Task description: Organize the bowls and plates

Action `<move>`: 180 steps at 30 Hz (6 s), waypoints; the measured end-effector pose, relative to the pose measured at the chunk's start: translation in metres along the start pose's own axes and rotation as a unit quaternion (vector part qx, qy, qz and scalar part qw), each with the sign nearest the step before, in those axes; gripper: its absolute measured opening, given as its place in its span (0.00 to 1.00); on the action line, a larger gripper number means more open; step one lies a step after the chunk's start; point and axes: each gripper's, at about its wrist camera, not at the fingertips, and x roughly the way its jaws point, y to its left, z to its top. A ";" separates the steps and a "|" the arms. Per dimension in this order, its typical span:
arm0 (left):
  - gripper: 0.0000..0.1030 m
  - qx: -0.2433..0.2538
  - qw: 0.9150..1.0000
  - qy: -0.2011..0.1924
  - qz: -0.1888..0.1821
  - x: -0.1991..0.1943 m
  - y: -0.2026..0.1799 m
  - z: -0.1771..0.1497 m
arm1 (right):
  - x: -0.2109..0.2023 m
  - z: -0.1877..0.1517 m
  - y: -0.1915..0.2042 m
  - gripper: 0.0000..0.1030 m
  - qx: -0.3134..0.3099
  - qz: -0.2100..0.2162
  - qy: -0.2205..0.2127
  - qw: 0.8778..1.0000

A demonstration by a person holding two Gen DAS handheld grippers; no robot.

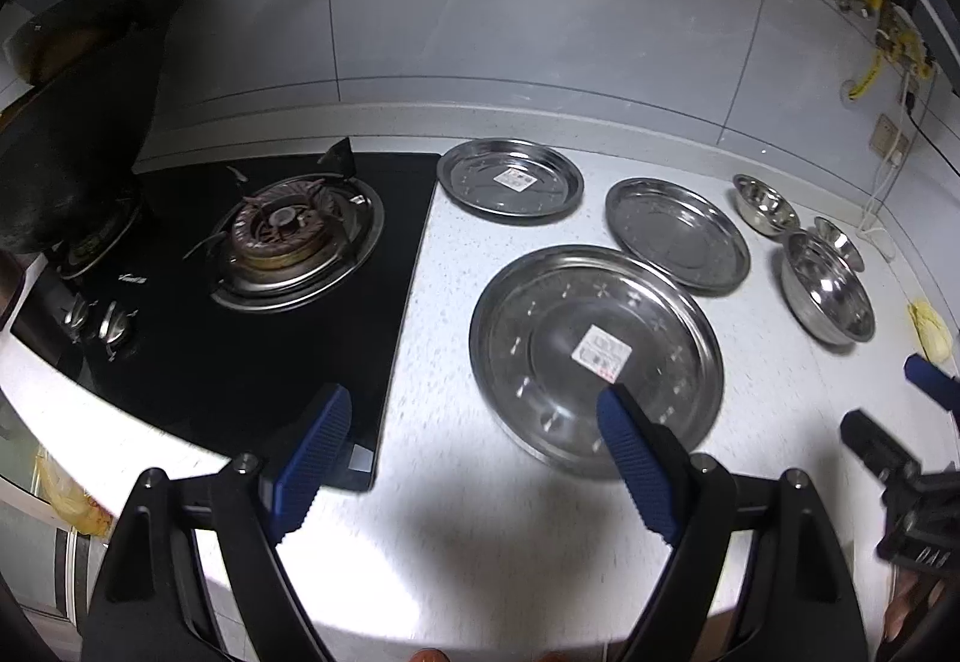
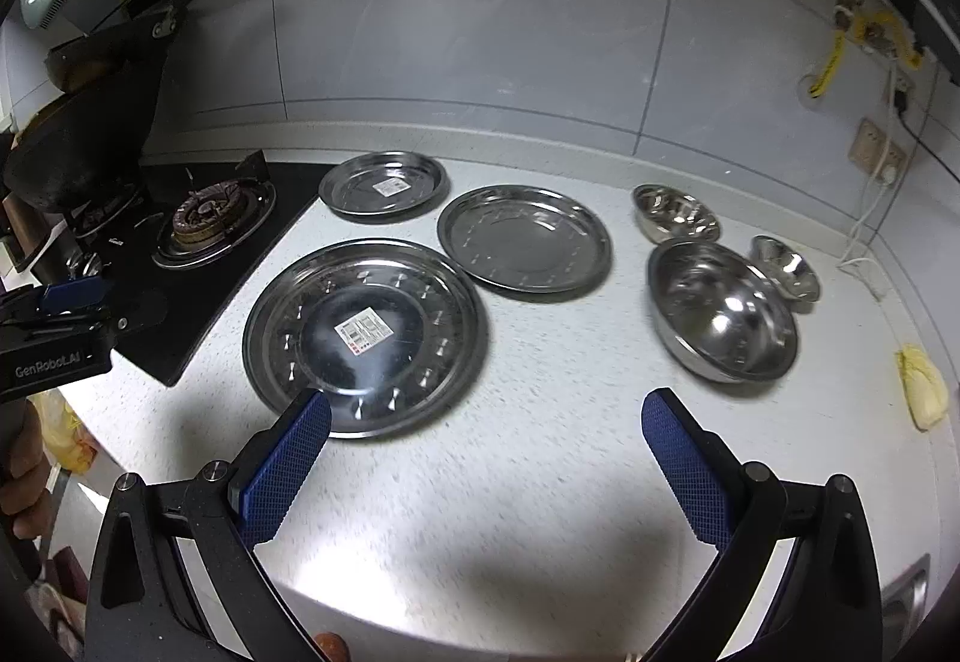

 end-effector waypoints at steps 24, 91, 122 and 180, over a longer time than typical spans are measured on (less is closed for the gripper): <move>0.81 -0.042 0.988 0.151 -0.001 0.163 0.005 0.019 | 0.156 0.011 0.001 0.80 0.046 0.069 0.134 0.988; 0.12 -0.007 0.986 0.167 -0.009 0.087 0.042 -0.054 | 0.096 -0.056 0.031 0.13 0.063 0.103 0.153 0.981; 0.57 0.031 0.982 0.106 -0.153 0.111 -0.050 0.078 | 0.109 0.073 -0.086 0.99 0.017 0.082 0.068 0.994; 0.08 -0.129 0.955 0.214 -0.161 0.232 -0.091 0.118 | 0.236 0.144 -0.110 0.27 0.014 0.060 0.188 0.980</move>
